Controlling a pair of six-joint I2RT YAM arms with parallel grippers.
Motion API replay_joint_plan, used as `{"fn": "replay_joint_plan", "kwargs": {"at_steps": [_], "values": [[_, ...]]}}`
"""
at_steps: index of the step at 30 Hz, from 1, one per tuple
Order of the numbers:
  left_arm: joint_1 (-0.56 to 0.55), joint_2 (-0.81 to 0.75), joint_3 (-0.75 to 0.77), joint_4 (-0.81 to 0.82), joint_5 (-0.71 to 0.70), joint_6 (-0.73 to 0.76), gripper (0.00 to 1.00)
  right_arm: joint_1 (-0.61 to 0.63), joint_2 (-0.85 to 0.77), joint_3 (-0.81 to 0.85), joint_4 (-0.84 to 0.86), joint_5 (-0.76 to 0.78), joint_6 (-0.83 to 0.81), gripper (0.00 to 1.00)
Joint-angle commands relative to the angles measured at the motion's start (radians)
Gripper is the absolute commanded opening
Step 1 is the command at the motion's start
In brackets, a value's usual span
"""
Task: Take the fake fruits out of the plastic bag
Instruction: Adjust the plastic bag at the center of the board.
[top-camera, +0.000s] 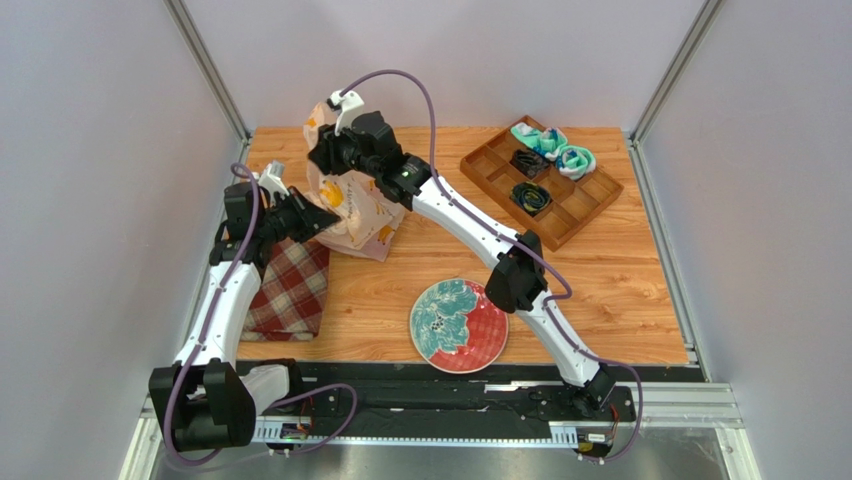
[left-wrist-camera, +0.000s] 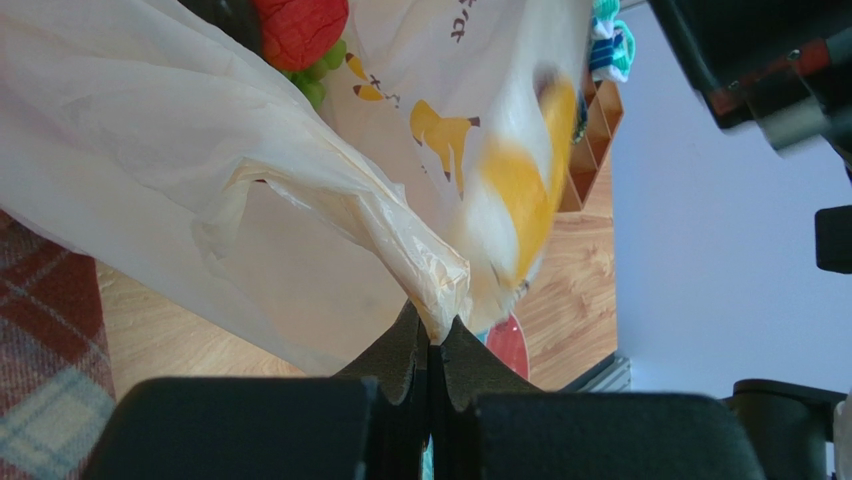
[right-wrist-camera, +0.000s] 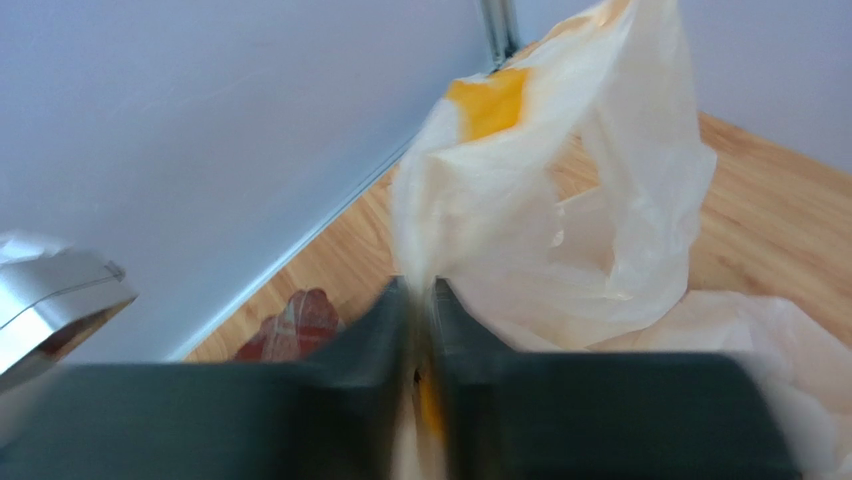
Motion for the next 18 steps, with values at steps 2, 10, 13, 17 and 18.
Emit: {"fn": "replay_joint_plan", "kwargs": {"at_steps": [2,10,13,17,18], "values": [[-0.001,0.011,0.056,-0.023,0.006,0.065,0.00,-0.062,-0.012,0.058,0.059,0.248,-0.063,0.00],[-0.125,0.346,0.605,-0.130,-0.130,0.310,0.00,-0.275,-0.072,0.076,0.251,0.152,-0.258,0.00],[-0.126,0.458,0.883,-0.164,-0.178,0.356,0.00,-0.334,-0.104,0.076,0.256,0.148,-0.341,0.00],[-0.126,0.523,1.140,-0.158,-0.169,0.405,0.00,-0.407,-0.267,-0.088,0.274,0.137,-0.331,0.00],[-0.126,0.521,1.155,-0.155,-0.145,0.407,0.00,-0.436,-0.305,-0.187,0.269,0.132,-0.323,0.00]]}}
